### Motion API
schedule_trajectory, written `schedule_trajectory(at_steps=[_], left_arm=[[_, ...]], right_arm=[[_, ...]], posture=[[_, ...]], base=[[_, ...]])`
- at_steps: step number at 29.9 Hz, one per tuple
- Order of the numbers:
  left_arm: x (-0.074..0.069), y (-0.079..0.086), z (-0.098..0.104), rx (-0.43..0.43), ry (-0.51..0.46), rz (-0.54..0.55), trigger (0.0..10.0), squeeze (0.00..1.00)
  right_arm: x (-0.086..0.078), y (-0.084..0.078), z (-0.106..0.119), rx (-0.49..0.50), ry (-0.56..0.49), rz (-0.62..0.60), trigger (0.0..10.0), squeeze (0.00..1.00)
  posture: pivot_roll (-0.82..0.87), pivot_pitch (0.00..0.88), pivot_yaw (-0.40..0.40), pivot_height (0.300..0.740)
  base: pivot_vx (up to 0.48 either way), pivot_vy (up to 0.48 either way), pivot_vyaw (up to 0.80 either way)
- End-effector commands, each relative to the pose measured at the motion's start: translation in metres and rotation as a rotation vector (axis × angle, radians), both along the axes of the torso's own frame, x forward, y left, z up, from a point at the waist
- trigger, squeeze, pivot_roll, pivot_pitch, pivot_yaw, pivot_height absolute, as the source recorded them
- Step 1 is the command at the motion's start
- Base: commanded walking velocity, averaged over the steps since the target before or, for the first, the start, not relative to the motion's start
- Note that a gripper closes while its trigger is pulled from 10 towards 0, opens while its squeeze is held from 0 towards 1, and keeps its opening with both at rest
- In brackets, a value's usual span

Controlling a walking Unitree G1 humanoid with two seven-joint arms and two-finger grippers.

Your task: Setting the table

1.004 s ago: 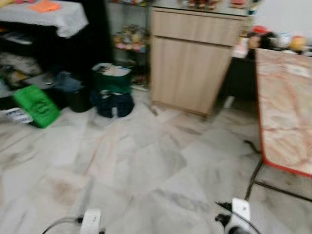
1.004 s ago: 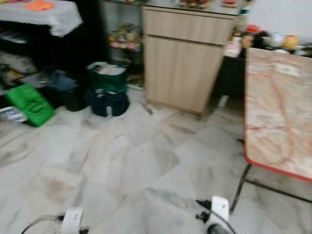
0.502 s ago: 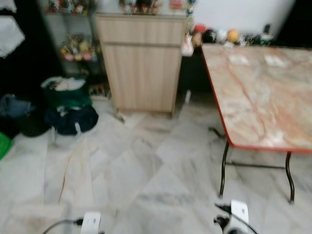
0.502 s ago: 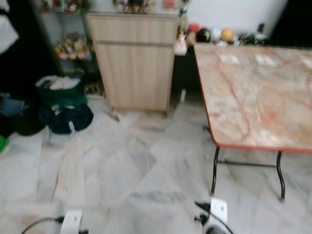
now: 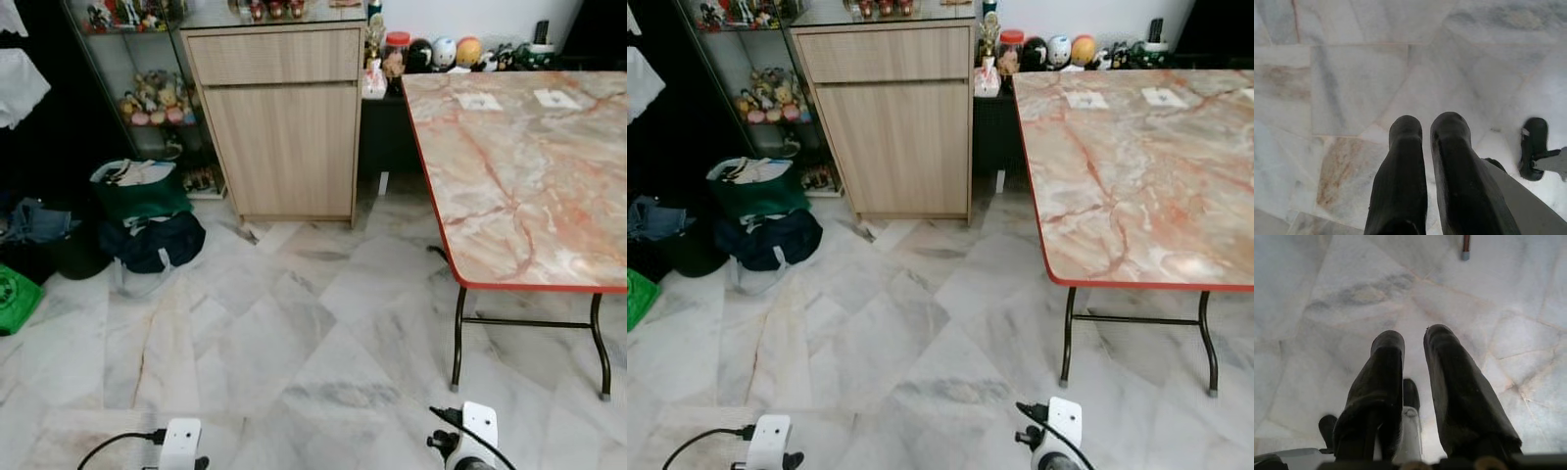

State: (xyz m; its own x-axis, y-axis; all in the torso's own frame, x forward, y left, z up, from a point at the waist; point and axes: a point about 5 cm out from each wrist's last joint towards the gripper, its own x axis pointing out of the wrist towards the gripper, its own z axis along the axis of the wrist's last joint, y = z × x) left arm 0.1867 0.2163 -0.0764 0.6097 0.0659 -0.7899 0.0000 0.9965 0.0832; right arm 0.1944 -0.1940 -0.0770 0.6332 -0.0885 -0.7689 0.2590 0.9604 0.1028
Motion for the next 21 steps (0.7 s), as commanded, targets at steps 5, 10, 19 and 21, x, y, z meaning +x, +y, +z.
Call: schedule_trajectory(at_steps=[5,10,19,21], left_arm=[[-0.0011,0.0023,-0.0002,0.013,0.015,-0.026,10.0,0.00],[-0.0007,0.0009,-0.0003,0.006,0.013,-0.029,10.0,0.00],[-0.0008,-0.0023,-0.0009,-0.009,0.012,-0.024,10.0,0.00],[-0.0006,-0.0033,-0.0011,-0.012,0.011,-0.023,10.0,0.00]], right_arm=[[-0.0016,0.0008,-0.0012,0.001,0.013,-0.020,10.0,0.00],[-0.0021,0.0001,-0.0012,0.002,0.007,-0.024,10.0,0.00],[-0.0021,-0.0017,-0.0008,-0.005,0.004,-0.023,10.0,0.00],[-0.0022,-0.0016,-0.0009,-0.006,0.005,-0.020,10.0,0.00]], posture=[[-0.08,0.044,0.058,0.740],[-0.09,0.048,0.055,0.740],[-0.09,0.054,0.052,0.740],[-0.09,0.054,0.051,0.740]], base=[[0.000,-0.415,0.00],[0.000,-0.424,0.00],[0.000,-0.428,0.00],[0.000,-0.424,0.00]])
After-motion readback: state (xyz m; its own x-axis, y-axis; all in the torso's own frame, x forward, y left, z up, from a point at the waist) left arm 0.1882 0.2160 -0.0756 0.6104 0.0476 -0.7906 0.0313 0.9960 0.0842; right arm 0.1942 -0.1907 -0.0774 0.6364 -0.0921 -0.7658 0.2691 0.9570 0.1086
